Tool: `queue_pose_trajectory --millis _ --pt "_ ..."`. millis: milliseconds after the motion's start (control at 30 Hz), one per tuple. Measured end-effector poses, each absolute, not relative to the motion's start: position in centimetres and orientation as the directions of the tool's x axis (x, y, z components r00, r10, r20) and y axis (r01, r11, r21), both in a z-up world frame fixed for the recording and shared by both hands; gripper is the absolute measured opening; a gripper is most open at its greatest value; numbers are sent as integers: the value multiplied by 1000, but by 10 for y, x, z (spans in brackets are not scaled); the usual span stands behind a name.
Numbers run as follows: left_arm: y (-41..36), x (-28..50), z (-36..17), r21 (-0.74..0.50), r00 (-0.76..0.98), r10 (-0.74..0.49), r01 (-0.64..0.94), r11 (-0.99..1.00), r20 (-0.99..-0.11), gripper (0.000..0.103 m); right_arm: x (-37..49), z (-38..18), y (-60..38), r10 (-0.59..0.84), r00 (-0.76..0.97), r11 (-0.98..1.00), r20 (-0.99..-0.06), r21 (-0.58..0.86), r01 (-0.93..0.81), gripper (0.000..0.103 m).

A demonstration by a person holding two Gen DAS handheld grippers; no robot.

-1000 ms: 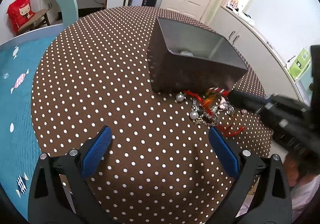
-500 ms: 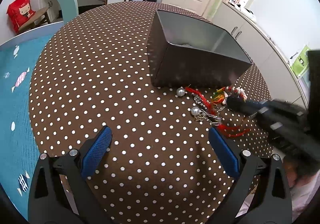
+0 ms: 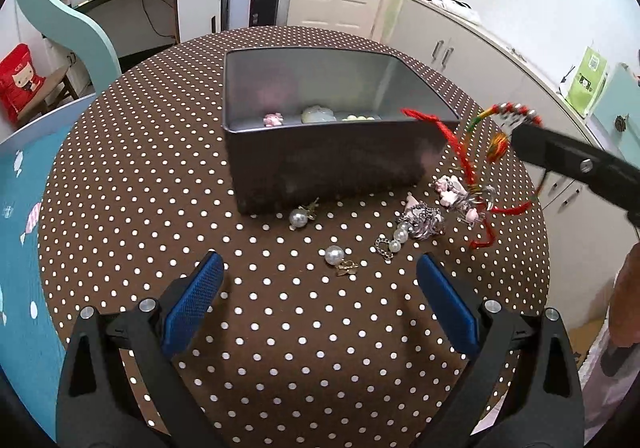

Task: Organize jewelry
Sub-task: 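Grasp the red cord bracelet with the right tool and lift it, then grasp the silver chain pendant with the left tool while the right tool holds the red cord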

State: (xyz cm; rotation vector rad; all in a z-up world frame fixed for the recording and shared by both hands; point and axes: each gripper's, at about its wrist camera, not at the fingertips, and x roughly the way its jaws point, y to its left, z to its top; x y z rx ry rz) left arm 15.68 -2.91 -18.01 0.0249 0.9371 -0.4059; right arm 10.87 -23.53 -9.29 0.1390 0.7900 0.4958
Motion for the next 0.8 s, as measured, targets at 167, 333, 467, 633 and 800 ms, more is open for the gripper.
queue_pose_trajectory --millis 167,333,467,633,800 --pt "-36 160 -176 -155 530 -341 364 919 -776 97 112 -91 -240 538 573 843 -618 377 -384 3" --pt "-47 166 -172 -149 537 -347 378 914 -769 97 103 -67 -248 529 622 849 -577 350 -397 3" --pt "-56 170 -170 -173 521 -384 409 896 -763 96 101 -59 -259 492 660 871 -568 325 -369 3" --pt "-78 175 -169 -255 430 -503 514 819 -750 72 98 -62 -275 441 689 897 -574 312 -314 3" --pt "-105 180 -181 -223 399 -493 557 800 -774 66 101 -75 -289 413 687 908 -598 329 -259 3"
